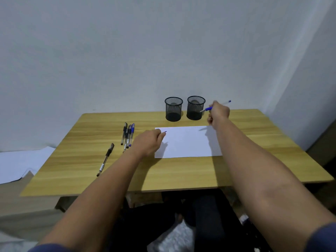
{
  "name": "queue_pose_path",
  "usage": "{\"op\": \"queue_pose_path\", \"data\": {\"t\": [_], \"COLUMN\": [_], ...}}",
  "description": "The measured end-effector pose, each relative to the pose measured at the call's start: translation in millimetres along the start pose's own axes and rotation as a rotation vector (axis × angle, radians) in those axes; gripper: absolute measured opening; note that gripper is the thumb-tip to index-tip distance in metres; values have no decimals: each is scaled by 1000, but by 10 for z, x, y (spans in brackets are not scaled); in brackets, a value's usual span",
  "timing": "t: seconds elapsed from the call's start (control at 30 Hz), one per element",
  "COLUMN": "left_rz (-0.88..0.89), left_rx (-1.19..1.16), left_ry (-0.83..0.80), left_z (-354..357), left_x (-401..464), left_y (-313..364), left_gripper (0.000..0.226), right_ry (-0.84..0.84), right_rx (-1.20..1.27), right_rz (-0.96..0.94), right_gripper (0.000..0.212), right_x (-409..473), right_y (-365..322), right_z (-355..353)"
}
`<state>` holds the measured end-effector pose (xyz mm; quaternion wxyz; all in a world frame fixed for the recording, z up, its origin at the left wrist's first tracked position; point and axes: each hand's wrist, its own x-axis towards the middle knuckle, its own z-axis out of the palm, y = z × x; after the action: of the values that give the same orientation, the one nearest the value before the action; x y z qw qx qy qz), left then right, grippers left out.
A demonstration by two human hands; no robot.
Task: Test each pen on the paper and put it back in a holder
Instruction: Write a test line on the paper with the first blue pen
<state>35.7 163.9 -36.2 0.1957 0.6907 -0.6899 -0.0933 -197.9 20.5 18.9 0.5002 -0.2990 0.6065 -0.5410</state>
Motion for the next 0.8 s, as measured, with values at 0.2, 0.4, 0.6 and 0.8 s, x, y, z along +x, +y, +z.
{"op": "queue_pose_path", "data": {"t": [0.2, 0.4, 0.6, 0.8], "left_rz": [-150, -197, -202, 22], "left_rx": [291, 419, 430, 347], "left_ry": [187, 151, 163, 13], "left_z": [47, 90, 193, 384], "left_x": [234, 401, 419, 361], "left_y": [-374, -458, -438, -391], "left_gripper": [34, 34, 42, 64], "right_ry": [-207, -285, -369, -455], "right_rx": [-313, -664, -1036, -1188], "right_rz": [-391, -672, -826, -726], "right_gripper": [21, 16, 21, 27], "right_x": [-77, -242, -362, -301], "right_y": [307, 910, 1192, 1345], "right_z": [36, 188, 418, 379]}}
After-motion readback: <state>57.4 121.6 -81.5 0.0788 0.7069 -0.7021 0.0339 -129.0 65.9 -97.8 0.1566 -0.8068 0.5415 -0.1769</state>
